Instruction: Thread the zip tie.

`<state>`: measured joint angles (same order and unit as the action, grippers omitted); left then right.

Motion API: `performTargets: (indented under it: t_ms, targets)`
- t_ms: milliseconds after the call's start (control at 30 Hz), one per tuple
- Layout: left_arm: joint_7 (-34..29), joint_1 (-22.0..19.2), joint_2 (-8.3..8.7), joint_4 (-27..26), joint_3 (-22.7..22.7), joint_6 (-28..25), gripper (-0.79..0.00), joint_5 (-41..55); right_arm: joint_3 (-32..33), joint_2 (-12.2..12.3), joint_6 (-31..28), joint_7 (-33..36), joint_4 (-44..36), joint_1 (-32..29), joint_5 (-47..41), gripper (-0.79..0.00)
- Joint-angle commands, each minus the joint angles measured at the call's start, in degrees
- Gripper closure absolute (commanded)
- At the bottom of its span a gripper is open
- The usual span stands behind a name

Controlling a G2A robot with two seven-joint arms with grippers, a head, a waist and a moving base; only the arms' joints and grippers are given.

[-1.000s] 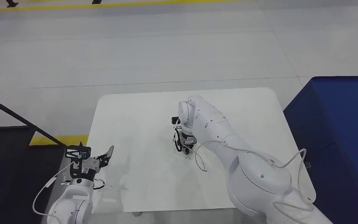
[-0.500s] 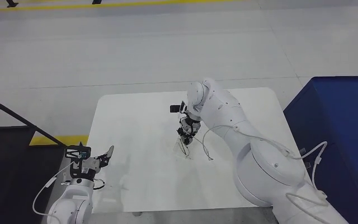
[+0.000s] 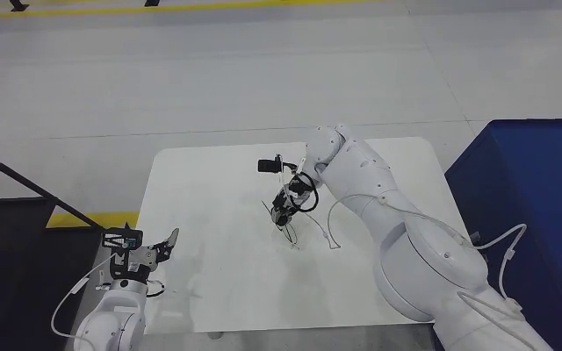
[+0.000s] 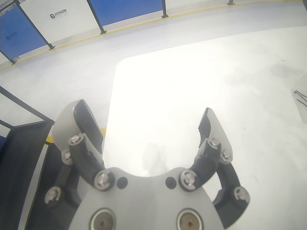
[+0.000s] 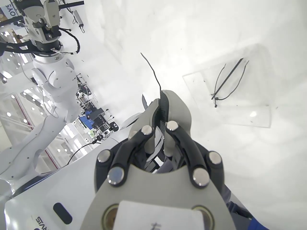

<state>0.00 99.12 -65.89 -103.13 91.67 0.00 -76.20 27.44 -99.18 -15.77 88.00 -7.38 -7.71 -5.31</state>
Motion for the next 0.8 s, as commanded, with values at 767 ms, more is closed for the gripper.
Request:
performTargets:
  t_ms: [767]
  targets:
    - [-14.67, 2.38, 0.03, -5.65, 0.1, -12.82, -0.785, 21.21, 8.92, 7.28, -6.68, -6.16, -18.22, -7.28, -13.18, 0.0]
